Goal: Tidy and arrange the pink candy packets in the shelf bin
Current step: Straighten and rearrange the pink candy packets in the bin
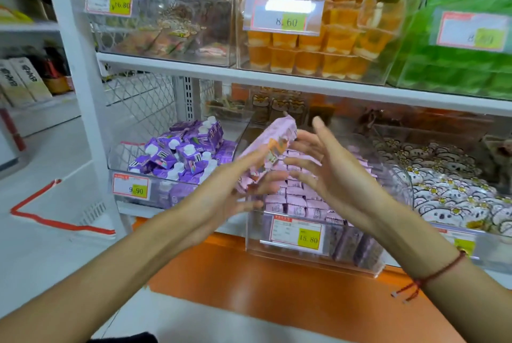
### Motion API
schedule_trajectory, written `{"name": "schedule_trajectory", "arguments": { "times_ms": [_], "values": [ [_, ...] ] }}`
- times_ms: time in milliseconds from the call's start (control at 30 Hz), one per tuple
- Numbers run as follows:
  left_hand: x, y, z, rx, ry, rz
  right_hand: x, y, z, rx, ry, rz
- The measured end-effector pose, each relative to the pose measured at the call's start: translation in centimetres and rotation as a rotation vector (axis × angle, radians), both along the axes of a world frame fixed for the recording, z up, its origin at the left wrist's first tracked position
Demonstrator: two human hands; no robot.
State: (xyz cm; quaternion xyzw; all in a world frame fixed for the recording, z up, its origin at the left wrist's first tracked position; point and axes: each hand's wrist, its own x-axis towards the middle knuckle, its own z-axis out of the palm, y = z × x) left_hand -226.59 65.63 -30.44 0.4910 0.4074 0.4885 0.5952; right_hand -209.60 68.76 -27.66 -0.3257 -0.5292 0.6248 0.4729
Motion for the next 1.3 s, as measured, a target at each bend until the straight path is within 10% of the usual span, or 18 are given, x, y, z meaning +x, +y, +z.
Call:
{"name": "schedule_trajectory", "arguments": {
  "times_ms": [200,400,567,700,1300],
  "values": [
    [-0.7,-0.3,-0.5,-0.074,-0.127,-0.197,-0.5,-0.7,-1.1,0.108,-0.13,-0.102],
    [-0.8,-0.5,-0.8,0.099,-0.106,0.261,-0.4,-0.6,-2.2,0.028,0.021,-0.145],
    [-2.1,-0.5,-1.1,0.536,0.293,0.521,0.0,-0.9,-5.4,0.525,-0.821,-0.189],
    [-3.0,-0.5,-1.2,0.698,0.607,0.463,0.9,-0.4,-6.9,0.793,-1.118,-0.209],
    [-1.6,1.4,-3.0,1.095,1.533,0.275,2.0,-0.3,-5.6,0.945,-1.233,-0.057]
  ]
}}
